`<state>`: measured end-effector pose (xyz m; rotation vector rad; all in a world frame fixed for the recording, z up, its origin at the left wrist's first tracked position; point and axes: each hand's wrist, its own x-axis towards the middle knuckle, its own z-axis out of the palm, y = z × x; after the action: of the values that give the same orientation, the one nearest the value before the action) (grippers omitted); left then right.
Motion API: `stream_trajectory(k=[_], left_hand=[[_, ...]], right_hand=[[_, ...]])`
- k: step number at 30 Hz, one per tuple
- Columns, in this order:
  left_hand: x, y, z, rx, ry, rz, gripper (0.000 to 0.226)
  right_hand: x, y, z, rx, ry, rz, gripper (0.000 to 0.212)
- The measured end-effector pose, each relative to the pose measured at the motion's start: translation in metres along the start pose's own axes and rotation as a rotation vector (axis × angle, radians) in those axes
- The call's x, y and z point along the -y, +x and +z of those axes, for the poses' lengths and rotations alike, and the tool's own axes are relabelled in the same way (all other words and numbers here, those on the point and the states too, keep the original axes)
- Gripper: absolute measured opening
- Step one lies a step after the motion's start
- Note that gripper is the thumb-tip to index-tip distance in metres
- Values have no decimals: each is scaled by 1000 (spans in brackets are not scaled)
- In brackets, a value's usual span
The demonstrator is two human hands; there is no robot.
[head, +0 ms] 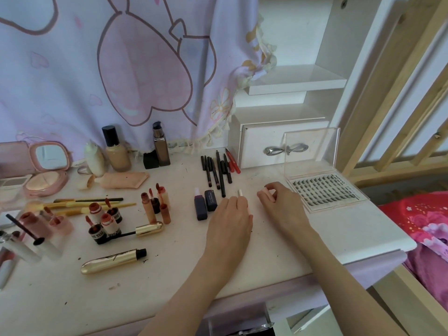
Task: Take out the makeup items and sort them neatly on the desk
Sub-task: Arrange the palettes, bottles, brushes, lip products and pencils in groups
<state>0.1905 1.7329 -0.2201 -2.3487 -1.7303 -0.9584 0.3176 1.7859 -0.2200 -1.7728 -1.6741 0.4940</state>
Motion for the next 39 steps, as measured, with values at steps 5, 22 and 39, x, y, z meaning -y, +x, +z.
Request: stream_trajectory(k=[5,22,39], left_hand=[[-6,9,9,46,-39,-107,25],[6,12,18,11,-49,-35,19],[16,14,39,150,10,-51,50]], right_hand=[[4,17,0,77,62,83,43],[-8,-8,-1,42,21,-294,27],[-13,-1,7,162,-158,-361,45]])
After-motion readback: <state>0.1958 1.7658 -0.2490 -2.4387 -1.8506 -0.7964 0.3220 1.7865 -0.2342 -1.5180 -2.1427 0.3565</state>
